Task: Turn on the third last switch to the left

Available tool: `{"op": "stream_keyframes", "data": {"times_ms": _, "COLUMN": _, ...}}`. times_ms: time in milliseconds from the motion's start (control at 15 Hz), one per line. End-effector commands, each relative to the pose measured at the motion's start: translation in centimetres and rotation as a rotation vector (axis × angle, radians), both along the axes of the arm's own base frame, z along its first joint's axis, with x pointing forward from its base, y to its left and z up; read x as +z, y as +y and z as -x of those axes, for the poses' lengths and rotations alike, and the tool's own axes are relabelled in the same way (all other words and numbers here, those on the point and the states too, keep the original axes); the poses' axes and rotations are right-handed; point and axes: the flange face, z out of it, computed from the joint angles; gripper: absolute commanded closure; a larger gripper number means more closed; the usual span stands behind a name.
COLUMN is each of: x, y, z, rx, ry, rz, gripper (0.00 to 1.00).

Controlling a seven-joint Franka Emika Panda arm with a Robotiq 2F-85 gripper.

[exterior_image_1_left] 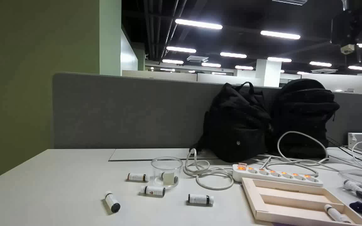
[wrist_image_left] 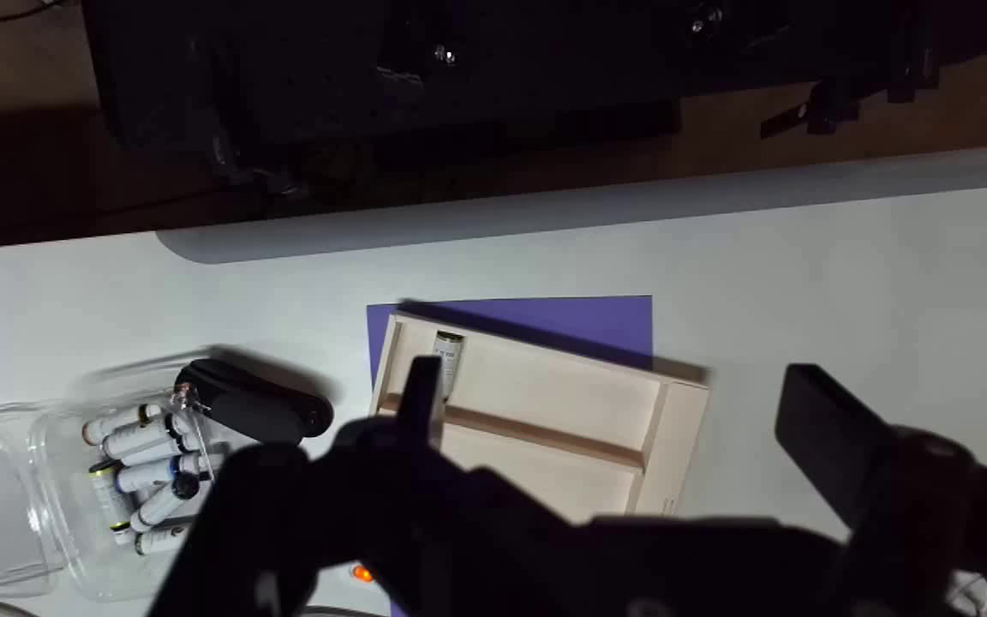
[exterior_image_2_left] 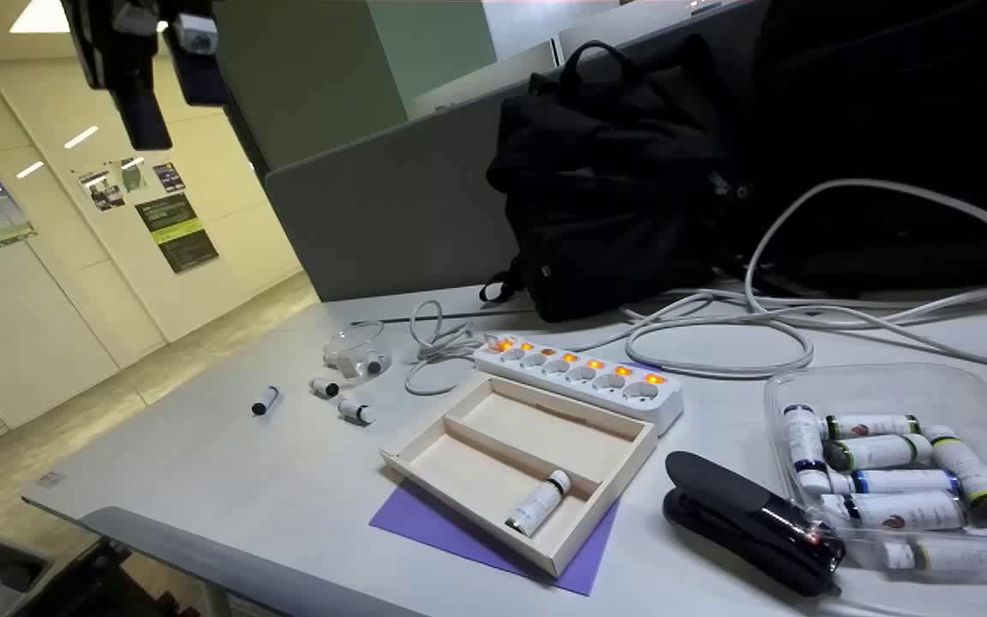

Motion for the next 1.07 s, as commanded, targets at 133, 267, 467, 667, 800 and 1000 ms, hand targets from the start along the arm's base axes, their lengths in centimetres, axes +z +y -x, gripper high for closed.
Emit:
{"op": "stream_keyframes", "data": {"times_ms": 133, "x": 0.0, "y": 0.0, "z": 0.0, "rx": 0.000, "ry": 0.000, "rz": 0.000, "gripper": 0.00}}
{"op": "stream_keyframes", "data": {"times_ms": 267, "x": 0.0, "y": 0.0, "z": 0.0, "rx": 0.001, "ry": 0.000, "rz": 0.000, "gripper": 0.00}}
{"op": "stream_keyframes", "data": {"times_ms": 467, "x": 0.0, "y": 0.0, "z": 0.0, "rx": 0.001, "ry": 0.000, "rz": 0.000, "gripper": 0.00}}
{"op": "stream_keyframes", "data": {"times_ms": 667, "x": 0.6, "y": -1.1, "z": -2.4, "rx": -0.045, "ry": -0.161, "rz": 0.054, "gripper": 0.00}}
{"op": "stream_keyframes", "data": {"times_ms": 800, "x": 0.7, "y": -2.0, "z": -4.8, "rx": -0.041, "ry": -0.233, "rz": 0.062, "gripper": 0.00}}
{"op": "stream_keyframes", "data": {"times_ms": 1000, "x": 0.0, "y": -3.4, "z": -8.5, "rx": -0.025, "ry": -0.346, "rz": 0.109, "gripper": 0.00}}
